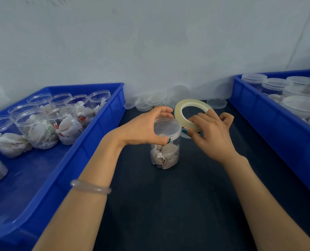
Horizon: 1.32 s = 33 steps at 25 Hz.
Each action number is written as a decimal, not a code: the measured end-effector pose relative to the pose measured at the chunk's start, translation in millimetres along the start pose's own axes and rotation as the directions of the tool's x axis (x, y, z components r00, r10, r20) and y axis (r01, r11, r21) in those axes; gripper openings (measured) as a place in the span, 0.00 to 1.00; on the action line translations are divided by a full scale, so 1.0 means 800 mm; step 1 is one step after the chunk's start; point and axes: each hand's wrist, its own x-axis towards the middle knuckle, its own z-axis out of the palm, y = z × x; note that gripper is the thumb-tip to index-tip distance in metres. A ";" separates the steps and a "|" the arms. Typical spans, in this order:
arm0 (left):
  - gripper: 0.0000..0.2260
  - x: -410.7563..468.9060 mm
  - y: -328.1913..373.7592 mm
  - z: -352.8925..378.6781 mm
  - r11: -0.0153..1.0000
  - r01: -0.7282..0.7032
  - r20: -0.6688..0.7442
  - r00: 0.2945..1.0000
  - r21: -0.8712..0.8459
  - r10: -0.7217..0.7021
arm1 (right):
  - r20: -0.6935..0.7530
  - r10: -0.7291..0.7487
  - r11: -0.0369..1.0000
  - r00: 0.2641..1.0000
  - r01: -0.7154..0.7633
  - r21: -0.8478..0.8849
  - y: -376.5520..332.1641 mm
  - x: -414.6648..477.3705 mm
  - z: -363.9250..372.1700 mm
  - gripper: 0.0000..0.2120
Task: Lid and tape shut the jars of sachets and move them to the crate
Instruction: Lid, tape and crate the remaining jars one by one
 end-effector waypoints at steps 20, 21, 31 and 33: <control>0.24 0.006 0.035 0.057 0.963 0.111 -0.393 0.920 0.245 -0.006 | 0.023 0.379 0.925 0.925 -0.379 0.024 0.009 0.025 0.034 0.12; 0.24 0.000 0.037 0.062 0.968 0.069 -0.379 0.925 0.241 0.029 | 0.020 0.531 0.847 0.847 -0.531 -0.016 0.027 0.035 0.023 0.14; 0.06 0.004 0.043 0.061 0.964 0.136 -0.413 0.910 0.229 -0.030 | 0.323 0.014 0.997 0.946 0.010 -0.072 0.008 -0.013 0.009 0.13; 0.04 0.012 0.048 0.062 0.958 0.238 -0.465 0.874 0.162 -0.138 | 0.382 0.010 1.000 0.924 -0.007 -0.007 0.008 -0.036 0.022 0.08</control>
